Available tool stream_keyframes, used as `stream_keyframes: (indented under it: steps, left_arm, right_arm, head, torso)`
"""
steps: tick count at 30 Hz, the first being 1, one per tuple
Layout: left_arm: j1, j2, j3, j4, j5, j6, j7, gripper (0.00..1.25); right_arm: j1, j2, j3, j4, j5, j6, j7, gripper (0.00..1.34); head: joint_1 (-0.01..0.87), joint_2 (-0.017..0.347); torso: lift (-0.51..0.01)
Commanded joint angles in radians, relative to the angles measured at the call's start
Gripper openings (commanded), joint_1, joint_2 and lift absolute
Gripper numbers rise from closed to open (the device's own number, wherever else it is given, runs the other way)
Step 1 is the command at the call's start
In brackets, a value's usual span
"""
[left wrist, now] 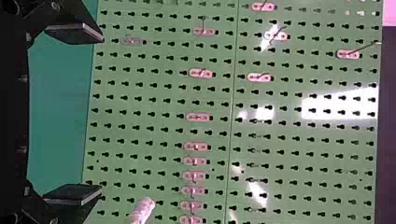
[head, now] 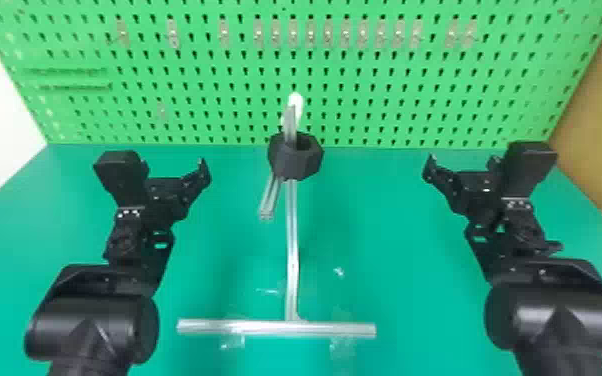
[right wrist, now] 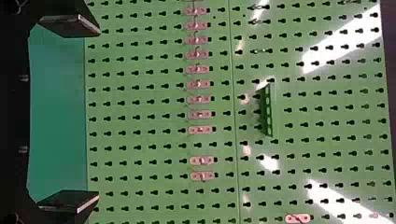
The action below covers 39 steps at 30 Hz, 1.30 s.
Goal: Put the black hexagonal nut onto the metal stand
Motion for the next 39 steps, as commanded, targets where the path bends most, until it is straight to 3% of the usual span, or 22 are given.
stream_keyframes:
  steps: [1,39]
  left_arm:
    - [-0.002,0.000,-0.002,0.001,-0.002,0.000,0.000,1.10]
    - [-0.003,0.000,-0.008,-0.018,-0.015,0.024,0.000,1.10]
  right_arm:
    - [0.000,-0.002,0.002,0.000,-0.003,0.001,0.000,1.26]
    - [0.000,-0.006,0.012,0.000,-0.034,0.030,-0.002,1.25]
  head:
    - [0.693,0.081]
    - [0.693,0.081]
  torso:
    - [-0.001]
    - [-0.001]
